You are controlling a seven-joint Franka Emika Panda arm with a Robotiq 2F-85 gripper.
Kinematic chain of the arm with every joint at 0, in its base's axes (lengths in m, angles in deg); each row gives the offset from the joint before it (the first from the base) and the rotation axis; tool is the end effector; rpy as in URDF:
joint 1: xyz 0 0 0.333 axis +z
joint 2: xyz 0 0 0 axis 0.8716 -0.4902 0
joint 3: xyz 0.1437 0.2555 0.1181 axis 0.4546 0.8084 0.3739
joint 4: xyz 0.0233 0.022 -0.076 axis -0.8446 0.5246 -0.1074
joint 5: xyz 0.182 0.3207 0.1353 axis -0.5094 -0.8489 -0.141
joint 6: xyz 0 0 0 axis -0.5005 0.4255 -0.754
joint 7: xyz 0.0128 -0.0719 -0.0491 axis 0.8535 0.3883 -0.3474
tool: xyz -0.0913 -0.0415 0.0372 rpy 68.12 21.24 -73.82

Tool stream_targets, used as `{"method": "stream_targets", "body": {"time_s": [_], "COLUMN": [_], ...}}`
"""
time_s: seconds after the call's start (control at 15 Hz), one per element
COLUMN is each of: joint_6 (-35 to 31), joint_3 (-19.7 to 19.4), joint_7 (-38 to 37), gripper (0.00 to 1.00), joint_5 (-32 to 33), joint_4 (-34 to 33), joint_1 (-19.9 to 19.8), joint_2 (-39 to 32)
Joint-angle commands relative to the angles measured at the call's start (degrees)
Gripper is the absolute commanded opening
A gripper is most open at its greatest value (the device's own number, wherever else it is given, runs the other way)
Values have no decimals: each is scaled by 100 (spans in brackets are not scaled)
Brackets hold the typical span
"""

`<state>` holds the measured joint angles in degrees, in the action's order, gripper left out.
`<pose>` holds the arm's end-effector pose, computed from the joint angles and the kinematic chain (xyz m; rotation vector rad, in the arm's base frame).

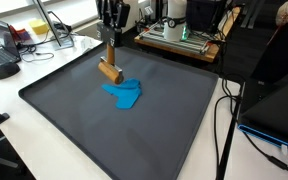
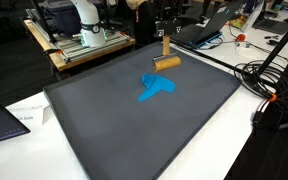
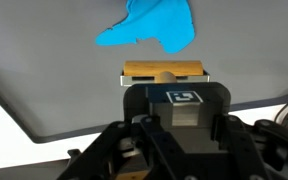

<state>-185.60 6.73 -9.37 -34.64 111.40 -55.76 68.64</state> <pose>0.5544 0.0485 0.4213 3.0497 -0.3239 0.4737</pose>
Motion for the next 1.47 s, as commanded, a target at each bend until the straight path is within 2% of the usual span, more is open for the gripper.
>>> {"method": "stream_targets", "body": {"time_s": [0.0, 0.13, 0.2, 0.27, 0.4, 0.67, 0.73, 0.8, 1.13, 1.4], "joint_6": [-32, 38, -57, 8, 6, 7, 7, 150, 865, 1419], "joint_3": [115, 137, 130, 163, 163, 163, 163, 163, 151, 141], "joint_7": [1072, 1782, 2186, 1540, 1940, 1994, 1996, 1818, 2000, 1868], "gripper": [22, 22, 22, 47, 47, 47, 22, 22, 22, 22], "joint_5": [-736, -1305, -1806, -1190, -1558, -1593, -1593, -1325, -1303, -1137], "joint_4": [130, 103, 85, -2, -3, -3, -2, -109, -616, -1093], "joint_1": [-68, -48, -45, -77, -72, -71, -71, -93, -98, -117], "joint_2": [279, 316, 320, 96, 140, 155, 155, 115, -23, -194]}}
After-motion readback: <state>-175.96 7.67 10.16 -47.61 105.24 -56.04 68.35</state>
